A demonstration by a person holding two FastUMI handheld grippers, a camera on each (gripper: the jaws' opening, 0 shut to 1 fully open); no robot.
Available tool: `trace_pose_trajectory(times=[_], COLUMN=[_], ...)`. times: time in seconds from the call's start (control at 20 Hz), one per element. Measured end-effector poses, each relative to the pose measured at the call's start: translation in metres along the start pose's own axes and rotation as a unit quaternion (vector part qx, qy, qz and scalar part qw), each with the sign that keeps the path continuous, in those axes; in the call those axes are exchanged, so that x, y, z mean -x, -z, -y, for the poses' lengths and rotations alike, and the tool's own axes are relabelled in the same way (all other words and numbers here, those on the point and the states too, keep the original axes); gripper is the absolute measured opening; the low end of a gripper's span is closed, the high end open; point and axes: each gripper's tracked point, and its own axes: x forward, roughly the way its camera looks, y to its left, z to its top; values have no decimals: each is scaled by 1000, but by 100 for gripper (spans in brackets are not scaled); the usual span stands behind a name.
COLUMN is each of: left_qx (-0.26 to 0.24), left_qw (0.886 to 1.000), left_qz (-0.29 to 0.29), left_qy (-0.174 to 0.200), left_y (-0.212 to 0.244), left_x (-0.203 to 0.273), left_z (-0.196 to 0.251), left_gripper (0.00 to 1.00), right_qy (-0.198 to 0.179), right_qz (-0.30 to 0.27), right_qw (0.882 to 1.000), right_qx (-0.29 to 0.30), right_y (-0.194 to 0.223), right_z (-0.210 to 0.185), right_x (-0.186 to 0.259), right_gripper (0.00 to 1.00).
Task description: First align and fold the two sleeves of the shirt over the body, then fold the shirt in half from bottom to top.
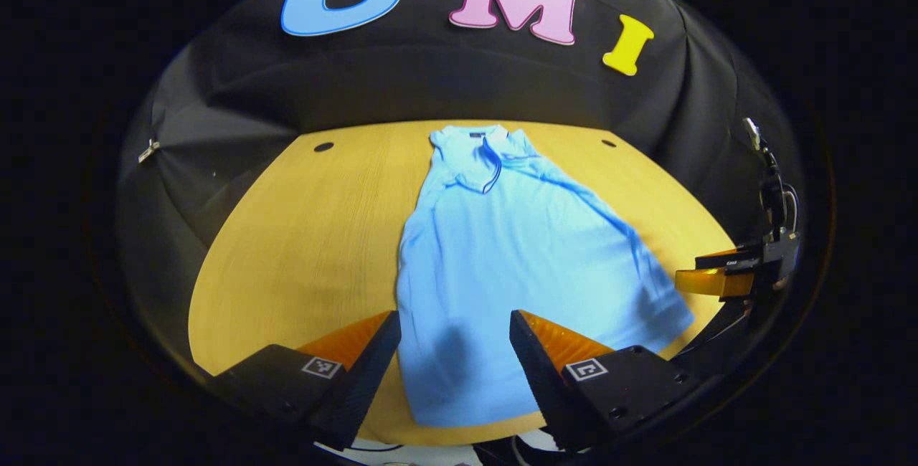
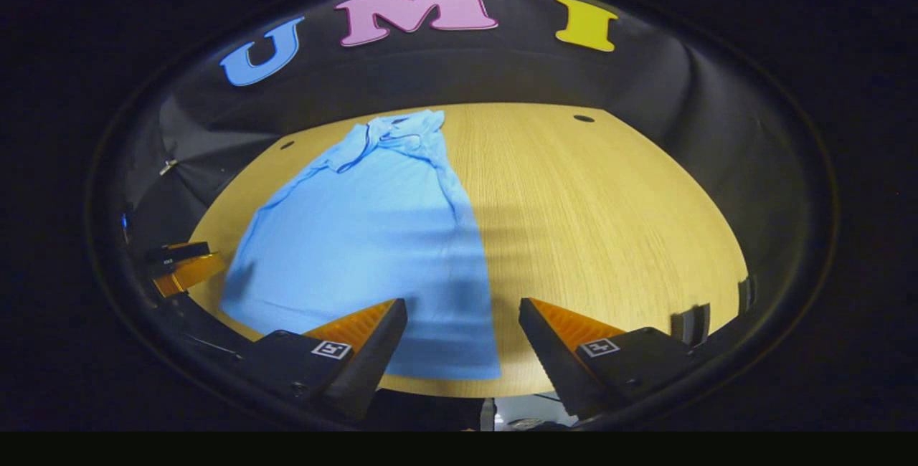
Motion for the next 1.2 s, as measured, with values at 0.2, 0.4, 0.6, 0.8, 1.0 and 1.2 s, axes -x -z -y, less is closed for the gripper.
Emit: trace_pose_trajectory(times=[0.2,0.4,0.6,0.8,1.0,1.2], left_qx=[17,-5,-11,-16,2,8], left_qw=[999,998,999,999,999,999], left_qz=[-34,-56,-47,-44,-43,-44], left_qy=[-14,-19,-9,4,9,14], left_y=[31,52,50,51,49,49], left_x=[-15,-18,-21,-23,-24,-24], left_z=[-13,-9,3,20,25,27], left_gripper=[98,96,80,39,12,7], right_qy=[17,29,21,9,5,8], right_qz=[-25,-17,-13,-18,-23,-22], right_qw=[1000,999,999,999,998,998], right_qx=[-6,27,31,38,51,64], right_y=[29,29,30,27,26,24], right_z=[-2,-6,-18,-28,-30,-30], right_x=[-11,-13,-18,-17,-18,-17], right_gripper=[99,100,79,50,25,25])
